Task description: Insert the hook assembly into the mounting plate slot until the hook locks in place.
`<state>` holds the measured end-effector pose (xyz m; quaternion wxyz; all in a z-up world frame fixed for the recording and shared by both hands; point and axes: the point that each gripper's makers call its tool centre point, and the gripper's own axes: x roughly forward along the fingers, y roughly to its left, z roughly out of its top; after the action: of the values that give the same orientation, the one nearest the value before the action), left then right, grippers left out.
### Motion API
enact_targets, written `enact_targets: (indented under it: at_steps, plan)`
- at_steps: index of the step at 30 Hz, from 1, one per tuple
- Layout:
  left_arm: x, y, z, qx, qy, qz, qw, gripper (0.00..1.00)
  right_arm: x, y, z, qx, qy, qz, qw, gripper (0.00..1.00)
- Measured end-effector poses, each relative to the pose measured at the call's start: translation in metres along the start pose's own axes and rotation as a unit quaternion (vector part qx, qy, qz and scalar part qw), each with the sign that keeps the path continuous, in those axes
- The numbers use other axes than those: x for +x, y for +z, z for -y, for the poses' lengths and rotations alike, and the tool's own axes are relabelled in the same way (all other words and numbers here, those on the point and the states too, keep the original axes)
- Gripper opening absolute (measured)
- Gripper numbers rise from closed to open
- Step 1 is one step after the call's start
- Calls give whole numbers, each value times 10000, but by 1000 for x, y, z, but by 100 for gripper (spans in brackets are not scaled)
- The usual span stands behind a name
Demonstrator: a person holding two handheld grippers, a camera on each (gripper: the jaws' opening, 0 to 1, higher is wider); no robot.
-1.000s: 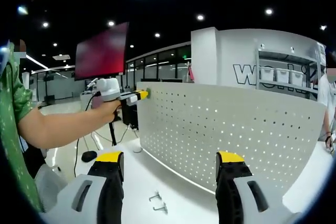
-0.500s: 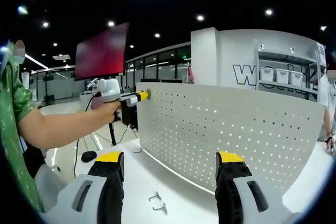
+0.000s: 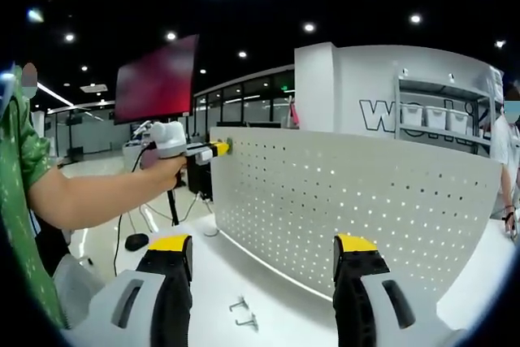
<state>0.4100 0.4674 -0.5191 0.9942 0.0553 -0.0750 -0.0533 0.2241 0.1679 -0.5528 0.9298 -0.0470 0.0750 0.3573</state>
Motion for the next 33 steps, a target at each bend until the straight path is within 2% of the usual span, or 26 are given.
enact_targets:
  at_steps: [21,33]
  plan:
    - [-1,-4,2,190,-6,-71,9998,3,1,-1,-1,4,9,-17,10000,72]
    - [-1,-7,1,46,17,-168,9998,7,-1,-2,0,8,10,-22,10000,72]
